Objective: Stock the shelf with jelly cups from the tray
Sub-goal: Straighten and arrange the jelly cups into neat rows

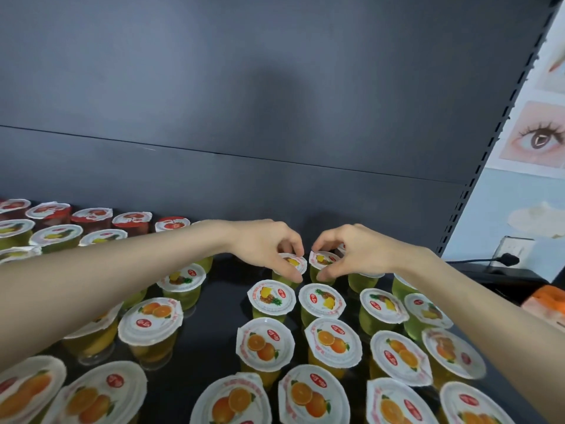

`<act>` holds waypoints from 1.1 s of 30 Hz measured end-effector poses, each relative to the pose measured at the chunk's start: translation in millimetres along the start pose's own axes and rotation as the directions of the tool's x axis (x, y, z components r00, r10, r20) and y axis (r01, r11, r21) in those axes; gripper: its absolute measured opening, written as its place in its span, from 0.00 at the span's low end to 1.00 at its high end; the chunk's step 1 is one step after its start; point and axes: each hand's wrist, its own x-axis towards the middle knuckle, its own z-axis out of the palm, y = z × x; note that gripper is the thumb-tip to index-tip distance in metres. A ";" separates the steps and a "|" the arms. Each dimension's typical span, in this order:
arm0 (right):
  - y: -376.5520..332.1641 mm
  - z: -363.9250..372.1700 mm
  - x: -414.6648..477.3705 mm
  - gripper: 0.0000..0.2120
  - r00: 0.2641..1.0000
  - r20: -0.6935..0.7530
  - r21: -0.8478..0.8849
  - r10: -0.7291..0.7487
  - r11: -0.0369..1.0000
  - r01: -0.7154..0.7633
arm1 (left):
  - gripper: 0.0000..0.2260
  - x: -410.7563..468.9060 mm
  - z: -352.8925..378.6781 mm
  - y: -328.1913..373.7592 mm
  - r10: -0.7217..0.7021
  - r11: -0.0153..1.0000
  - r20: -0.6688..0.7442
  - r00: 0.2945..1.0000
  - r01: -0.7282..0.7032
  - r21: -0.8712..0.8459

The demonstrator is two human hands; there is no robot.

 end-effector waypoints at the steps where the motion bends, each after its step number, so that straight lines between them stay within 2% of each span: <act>1: -1.1 0.8 -0.2 0.21 1.000 0.003 -0.006 -0.009 1.000 0.009 | 0.21 -0.3 0.3 1.4 -0.008 1.000 0.000 1.000 0.008 0.003; 13: -32.5 11.3 16.9 0.18 0.991 -0.062 0.025 -0.117 0.993 0.118 | 0.18 -35.2 -17.0 -20.7 -0.154 0.987 -0.108 0.982 0.159 0.037; 21: -50.5 23.5 33.1 0.17 0.990 -0.059 -0.009 -0.126 0.992 0.125 | 0.15 -45.3 -13.5 -40.4 -0.128 0.985 -0.154 0.980 0.144 0.099; 33: -50.1 26.0 32.8 0.16 0.995 -0.050 0.010 -0.084 0.996 0.085 | 0.20 -48.4 -14.7 -44.0 -0.080 0.992 -0.136 0.987 0.093 0.089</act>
